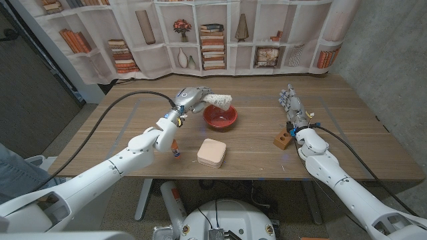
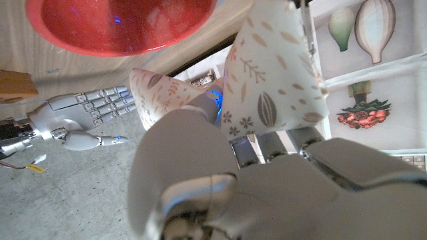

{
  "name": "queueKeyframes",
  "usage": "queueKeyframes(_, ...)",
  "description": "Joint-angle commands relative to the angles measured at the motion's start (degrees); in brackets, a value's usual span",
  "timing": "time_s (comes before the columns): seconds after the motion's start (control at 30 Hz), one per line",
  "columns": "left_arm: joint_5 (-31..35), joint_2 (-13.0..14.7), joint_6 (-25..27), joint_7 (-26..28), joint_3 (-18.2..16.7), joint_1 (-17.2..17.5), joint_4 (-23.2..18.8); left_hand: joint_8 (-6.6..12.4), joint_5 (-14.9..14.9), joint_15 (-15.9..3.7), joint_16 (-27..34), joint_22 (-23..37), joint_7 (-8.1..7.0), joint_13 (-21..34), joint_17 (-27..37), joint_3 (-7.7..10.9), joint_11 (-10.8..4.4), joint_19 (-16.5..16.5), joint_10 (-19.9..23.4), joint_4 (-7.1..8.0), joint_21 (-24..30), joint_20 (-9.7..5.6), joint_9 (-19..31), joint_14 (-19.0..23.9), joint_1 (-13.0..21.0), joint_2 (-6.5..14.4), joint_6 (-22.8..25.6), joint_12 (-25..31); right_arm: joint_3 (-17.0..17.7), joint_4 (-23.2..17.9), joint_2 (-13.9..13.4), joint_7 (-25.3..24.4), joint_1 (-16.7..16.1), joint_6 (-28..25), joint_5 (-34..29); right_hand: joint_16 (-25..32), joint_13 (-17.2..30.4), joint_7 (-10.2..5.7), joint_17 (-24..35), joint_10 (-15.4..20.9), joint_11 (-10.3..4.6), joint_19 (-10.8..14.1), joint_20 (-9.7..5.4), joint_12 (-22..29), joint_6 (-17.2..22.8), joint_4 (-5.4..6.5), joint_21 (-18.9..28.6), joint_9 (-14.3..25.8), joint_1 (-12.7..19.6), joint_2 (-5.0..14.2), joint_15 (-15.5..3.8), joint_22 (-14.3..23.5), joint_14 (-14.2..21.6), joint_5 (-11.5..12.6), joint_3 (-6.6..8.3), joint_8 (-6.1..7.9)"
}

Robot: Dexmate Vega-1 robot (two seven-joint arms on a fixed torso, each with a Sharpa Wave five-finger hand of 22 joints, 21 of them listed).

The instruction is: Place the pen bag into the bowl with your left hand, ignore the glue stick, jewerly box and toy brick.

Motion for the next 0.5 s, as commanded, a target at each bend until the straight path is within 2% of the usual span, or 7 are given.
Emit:
queueKeyframes(0.03, 1.23, -1.0, -1.9, 0.27, 1.17, -0.78, 1.34, 0.27, 0.05, -6.22, -0.15, -0.01, 0.0, 0.18, 0.29, -0.24, -0.11, -0.36, 0.49, -0.08, -0.21, -0.17, 0.02, 0.08, -0.64, 0.05, 0.76, -0.33, 0.34, -0.36, -0.33, -0.14, -0.84, 0.28, 0.17, -0.22, 0.27, 0.06, 0.33, 0.68, 0.0, 0.56, -0.21, -0.34, 0.65, -0.19, -0.18, 0.28, 0.14, 0.68, 0.2, 0.2, 0.56, -0.07, -0.21, -0.03)
queueKeyframes(0.5, 1.76, -2.73, -4.45, 1.69, 2.77, -2.25, 4.52, 0.39, 0.06, -6.5, -0.21, -0.01, -0.09, 0.31, 0.35, -0.27, -0.13, -0.44, 0.69, -0.12, -0.26, -0.28, -0.03, 0.28, -0.8, 0.07, 0.98, -0.46, 0.68, -1.23, -0.77, -0.57, -1.64, 0.03, 0.31, -0.24, 0.27, 0.06, 0.33, 0.7, 0.06, 0.6, -0.18, -0.35, 0.68, -0.23, -0.33, 0.28, 0.13, 0.71, 0.22, 0.21, 0.54, -0.09, -0.26, -0.02)
